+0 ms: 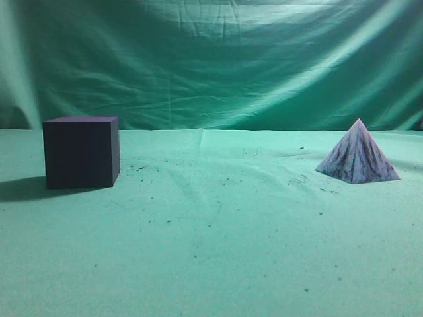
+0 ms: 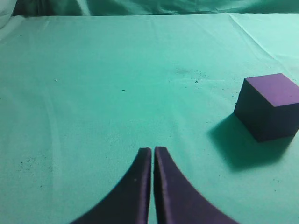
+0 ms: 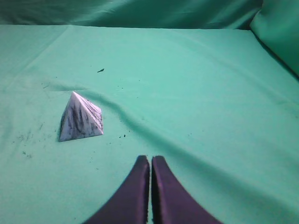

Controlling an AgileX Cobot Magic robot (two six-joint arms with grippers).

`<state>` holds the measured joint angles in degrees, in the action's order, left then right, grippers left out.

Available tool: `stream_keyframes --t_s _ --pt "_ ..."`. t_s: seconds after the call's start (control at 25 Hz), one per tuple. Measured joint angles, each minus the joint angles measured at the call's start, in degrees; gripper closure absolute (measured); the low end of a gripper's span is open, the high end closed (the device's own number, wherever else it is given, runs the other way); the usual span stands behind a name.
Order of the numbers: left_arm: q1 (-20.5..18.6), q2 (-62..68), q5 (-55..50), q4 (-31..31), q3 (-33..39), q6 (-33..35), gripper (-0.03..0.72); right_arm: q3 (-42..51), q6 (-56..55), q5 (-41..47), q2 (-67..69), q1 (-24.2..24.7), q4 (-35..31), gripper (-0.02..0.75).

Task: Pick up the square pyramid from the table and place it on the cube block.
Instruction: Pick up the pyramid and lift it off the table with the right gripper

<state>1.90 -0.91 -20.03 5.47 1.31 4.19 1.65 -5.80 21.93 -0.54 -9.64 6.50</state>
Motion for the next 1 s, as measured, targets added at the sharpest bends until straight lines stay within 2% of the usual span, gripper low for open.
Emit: stream_keyframes --t_s 0.12,0.28,0.44,0.48,0.56,0.64,0.84,1.0 --pt "0.0 0.0 0.0 0.0 0.0 0.0 0.688 0.0 0.0 0.0 0.0 0.0 0.0 0.738" --pt "0.0 0.0 0.0 0.0 0.0 0.0 0.688 0.0 3.6 -3.5 0.0 0.0 4.1 0.738" --pt "0.0 0.0 0.0 0.0 0.0 0.0 0.688 0.1 2.3 -23.1 0.0 0.0 1.6 0.738" --pt "0.0 0.0 0.0 0.0 0.0 0.0 0.688 0.1 2.3 -23.1 0.0 0.0 1.6 0.738" --pt "0.0 0.0 0.0 0.0 0.0 0.0 0.688 -0.9 -0.6 -30.3 0.0 0.0 -0.3 0.738" --pt "0.0 0.0 0.0 0.0 0.0 0.0 0.688 -4.5 -3.2 -23.9 0.2 0.0 -1.5 0.738" --pt "0.0 0.0 0.0 0.0 0.0 0.0 0.688 -19.4 -4.5 0.2 10.8 0.0 -4.1 0.738" --pt "0.0 0.0 0.0 0.0 0.0 0.0 0.688 -27.6 -4.0 10.7 24.1 0.0 -4.6 0.738"
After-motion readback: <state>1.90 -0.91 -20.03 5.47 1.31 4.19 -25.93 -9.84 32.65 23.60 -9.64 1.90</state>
